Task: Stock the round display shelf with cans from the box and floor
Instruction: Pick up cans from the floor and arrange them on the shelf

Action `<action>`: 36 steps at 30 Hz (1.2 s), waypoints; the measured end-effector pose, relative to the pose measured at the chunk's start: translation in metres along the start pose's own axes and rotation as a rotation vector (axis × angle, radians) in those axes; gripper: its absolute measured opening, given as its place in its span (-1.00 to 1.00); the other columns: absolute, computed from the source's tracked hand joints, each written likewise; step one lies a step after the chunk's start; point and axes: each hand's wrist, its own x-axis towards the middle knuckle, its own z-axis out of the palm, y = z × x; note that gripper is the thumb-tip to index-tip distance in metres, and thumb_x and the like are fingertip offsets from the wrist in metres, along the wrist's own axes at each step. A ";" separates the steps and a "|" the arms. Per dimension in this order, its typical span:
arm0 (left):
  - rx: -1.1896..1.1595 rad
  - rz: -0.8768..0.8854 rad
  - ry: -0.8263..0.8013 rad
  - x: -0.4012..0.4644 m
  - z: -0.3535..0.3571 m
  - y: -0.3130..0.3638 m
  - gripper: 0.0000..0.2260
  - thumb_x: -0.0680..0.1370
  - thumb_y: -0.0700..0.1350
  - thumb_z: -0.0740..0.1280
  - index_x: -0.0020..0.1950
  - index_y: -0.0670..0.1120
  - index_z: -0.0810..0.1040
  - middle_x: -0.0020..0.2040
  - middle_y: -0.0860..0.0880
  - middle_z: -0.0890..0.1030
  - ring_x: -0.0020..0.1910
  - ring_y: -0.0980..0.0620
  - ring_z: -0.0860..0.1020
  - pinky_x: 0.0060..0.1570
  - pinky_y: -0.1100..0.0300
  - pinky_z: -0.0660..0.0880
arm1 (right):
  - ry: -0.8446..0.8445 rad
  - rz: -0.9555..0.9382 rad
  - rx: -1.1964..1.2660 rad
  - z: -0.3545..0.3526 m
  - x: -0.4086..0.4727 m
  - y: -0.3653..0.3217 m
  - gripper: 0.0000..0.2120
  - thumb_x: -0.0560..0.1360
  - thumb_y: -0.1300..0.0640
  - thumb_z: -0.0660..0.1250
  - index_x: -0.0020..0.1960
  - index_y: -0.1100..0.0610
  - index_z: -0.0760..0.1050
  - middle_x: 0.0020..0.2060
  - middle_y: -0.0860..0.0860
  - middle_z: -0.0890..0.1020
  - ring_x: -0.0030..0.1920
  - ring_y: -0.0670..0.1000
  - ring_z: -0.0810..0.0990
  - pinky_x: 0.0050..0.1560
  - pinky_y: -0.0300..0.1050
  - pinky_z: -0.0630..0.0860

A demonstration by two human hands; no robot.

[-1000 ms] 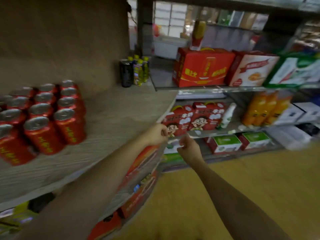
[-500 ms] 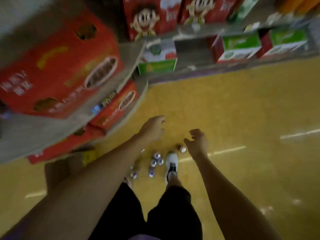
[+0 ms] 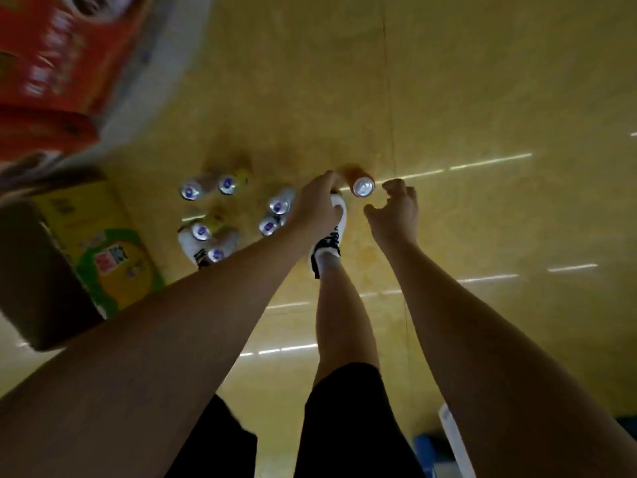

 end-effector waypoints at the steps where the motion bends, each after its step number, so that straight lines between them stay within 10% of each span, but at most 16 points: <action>1: -0.009 -0.003 -0.006 0.014 0.013 -0.007 -0.55 0.51 -0.26 0.34 0.39 -0.14 0.41 0.33 -0.15 0.52 0.33 -0.12 0.47 0.24 0.08 0.41 | -0.011 0.005 -0.012 0.012 0.013 0.008 -0.58 0.35 0.22 0.42 0.19 0.10 0.47 0.15 0.10 0.50 0.07 0.15 0.55 -0.02 -0.12 0.45; 20: -0.059 -0.041 0.007 0.147 0.141 -0.115 -0.55 0.46 -0.24 0.32 0.36 -0.07 0.42 0.25 -0.13 0.55 0.23 -0.15 0.51 0.15 -0.06 0.49 | -0.143 -0.035 -0.230 0.140 0.151 0.074 -0.39 0.37 0.18 0.47 0.36 0.02 0.36 0.25 0.11 0.44 0.17 0.15 0.51 -0.02 -0.18 0.38; 36: -0.084 -0.022 -0.049 0.074 0.051 -0.113 -0.37 0.41 -0.34 0.37 0.44 -0.06 0.31 0.32 -0.13 0.46 0.25 -0.12 0.48 -0.06 0.10 0.41 | -0.299 -0.104 -0.190 0.059 0.074 -0.009 -0.35 0.24 -0.05 0.61 0.28 0.02 0.52 0.07 0.02 0.64 0.06 0.02 0.58 -0.08 -0.23 0.42</action>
